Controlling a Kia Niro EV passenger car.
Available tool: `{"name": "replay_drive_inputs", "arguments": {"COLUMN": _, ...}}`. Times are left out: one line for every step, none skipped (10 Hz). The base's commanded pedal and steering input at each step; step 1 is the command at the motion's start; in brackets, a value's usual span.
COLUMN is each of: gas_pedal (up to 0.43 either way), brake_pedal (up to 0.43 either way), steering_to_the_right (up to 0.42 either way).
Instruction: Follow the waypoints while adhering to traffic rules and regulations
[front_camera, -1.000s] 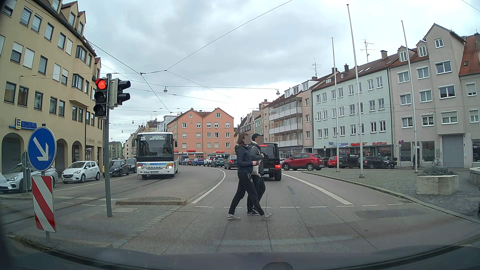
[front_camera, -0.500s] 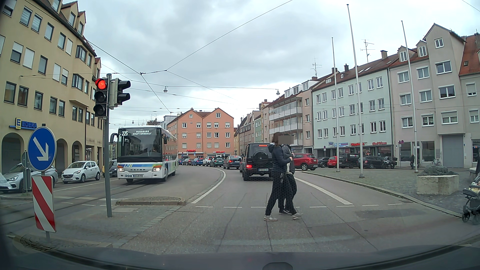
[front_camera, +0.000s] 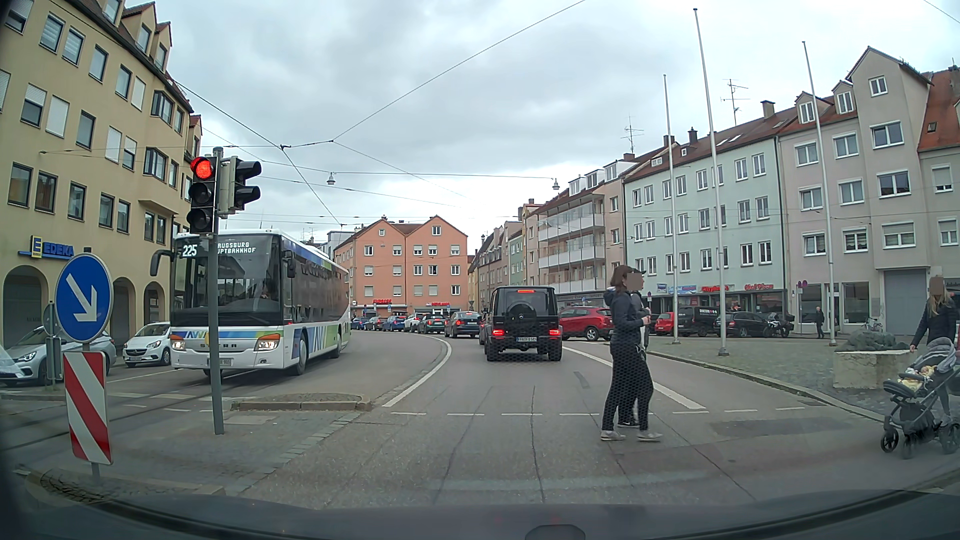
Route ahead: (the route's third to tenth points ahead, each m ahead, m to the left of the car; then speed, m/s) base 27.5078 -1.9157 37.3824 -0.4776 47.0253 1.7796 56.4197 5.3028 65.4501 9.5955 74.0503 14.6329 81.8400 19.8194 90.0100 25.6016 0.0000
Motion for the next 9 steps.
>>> {"name": "replay_drive_inputs", "arguments": {"gas_pedal": 0.000, "brake_pedal": 0.207, "steering_to_the_right": 0.020}}
{"name": "replay_drive_inputs", "arguments": {"gas_pedal": 0.000, "brake_pedal": 0.207, "steering_to_the_right": 0.020}}
{"name": "replay_drive_inputs", "arguments": {"gas_pedal": 0.000, "brake_pedal": 0.207, "steering_to_the_right": 0.020}}
{"name": "replay_drive_inputs", "arguments": {"gas_pedal": 0.000, "brake_pedal": 0.207, "steering_to_the_right": 0.020}}
{"name": "replay_drive_inputs", "arguments": {"gas_pedal": 0.000, "brake_pedal": 0.207, "steering_to_the_right": 0.020}}
{"name": "replay_drive_inputs", "arguments": {"gas_pedal": 0.000, "brake_pedal": 0.207, "steering_to_the_right": 0.020}}
{"name": "replay_drive_inputs", "arguments": {"gas_pedal": 0.000, "brake_pedal": 0.207, "steering_to_the_right": 0.020}}
{"name": "replay_drive_inputs", "arguments": {"gas_pedal": 0.000, "brake_pedal": 0.207, "steering_to_the_right": 0.020}}
{"name": "replay_drive_inputs", "arguments": {"gas_pedal": 0.000, "brake_pedal": 0.207, "steering_to_the_right": 0.020}}
